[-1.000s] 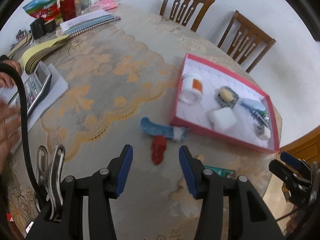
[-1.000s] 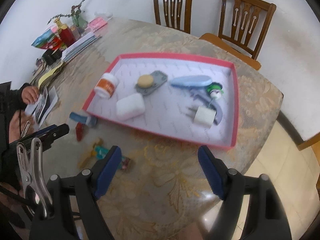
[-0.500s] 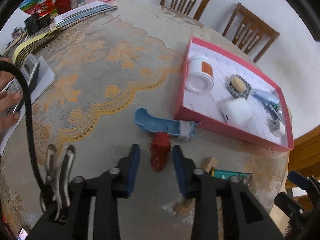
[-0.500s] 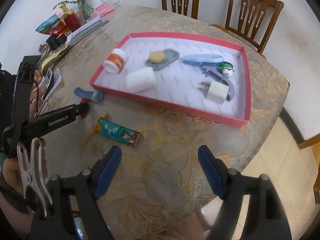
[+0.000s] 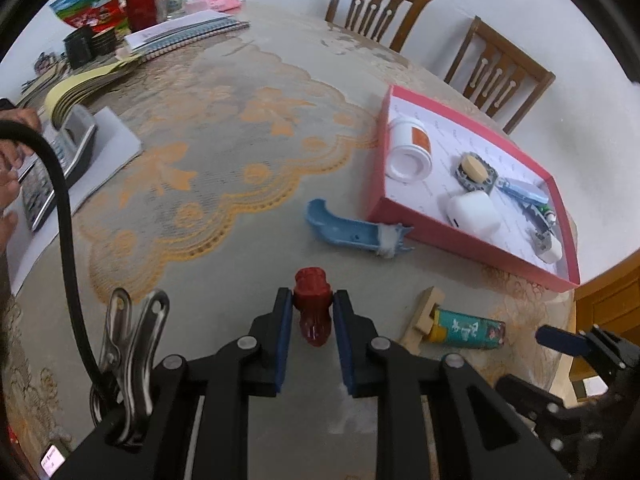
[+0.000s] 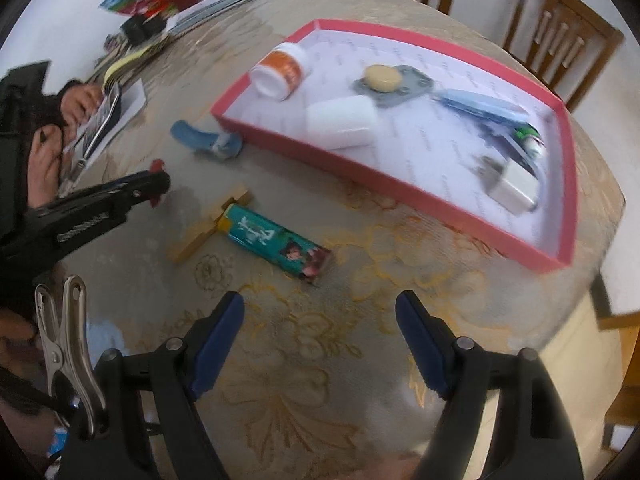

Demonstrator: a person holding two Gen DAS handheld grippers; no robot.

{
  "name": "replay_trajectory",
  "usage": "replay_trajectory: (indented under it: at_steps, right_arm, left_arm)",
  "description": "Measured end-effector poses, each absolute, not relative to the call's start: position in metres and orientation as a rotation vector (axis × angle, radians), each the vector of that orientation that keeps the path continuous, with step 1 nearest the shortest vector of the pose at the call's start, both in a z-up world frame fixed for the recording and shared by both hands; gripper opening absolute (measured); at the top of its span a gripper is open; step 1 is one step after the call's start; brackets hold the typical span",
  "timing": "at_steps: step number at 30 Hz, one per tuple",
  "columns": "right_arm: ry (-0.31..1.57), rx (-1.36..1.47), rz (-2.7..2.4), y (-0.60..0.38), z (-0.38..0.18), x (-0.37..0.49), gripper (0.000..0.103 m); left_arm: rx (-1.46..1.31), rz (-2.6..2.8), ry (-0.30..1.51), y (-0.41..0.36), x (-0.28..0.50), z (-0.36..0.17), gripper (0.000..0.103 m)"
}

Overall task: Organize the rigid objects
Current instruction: 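Grasp the red piece with left tool while right grasps the teal tube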

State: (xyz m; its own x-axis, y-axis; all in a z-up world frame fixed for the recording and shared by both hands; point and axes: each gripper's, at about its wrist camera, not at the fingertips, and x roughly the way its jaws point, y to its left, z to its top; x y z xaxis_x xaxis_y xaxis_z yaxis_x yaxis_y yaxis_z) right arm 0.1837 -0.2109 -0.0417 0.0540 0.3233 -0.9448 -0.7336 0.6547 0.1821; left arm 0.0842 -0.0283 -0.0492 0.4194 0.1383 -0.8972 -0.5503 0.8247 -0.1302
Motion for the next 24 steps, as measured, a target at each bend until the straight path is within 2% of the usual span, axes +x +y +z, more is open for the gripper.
replay_trajectory:
  at_steps: [5,8,11,13,16,24]
  right_arm:
    - [1.233,-0.473,0.904,-0.188,-0.044,0.181,0.08]
    - [1.206,-0.525,0.943,-0.172,-0.046,0.178,0.075]
    - [1.209,-0.568,0.965,-0.158,-0.055,0.176,0.064]
    - [1.182,-0.593,0.975,-0.154,-0.055,0.172,0.047]
    - [1.193,-0.608,1.012,-0.152,-0.053,0.165,0.035]
    - [1.197,-0.65,1.071,-0.147,-0.051,0.143,0.033]
  left_arm:
    - [-0.46,0.473,1.049,-0.024,0.07,-0.045,0.022]
    - [-0.466,0.481,1.049,-0.023,0.064,-0.045,0.022]
    - [-0.476,0.482,1.048,-0.023,0.062,-0.047,0.022]
    - [-0.48,0.483,1.049,-0.023,0.062,-0.048,0.022]
    - [-0.484,0.483,1.051,-0.023,0.061,-0.049,0.022]
    - [-0.489,0.493,1.048,-0.022,0.06,-0.048,0.022]
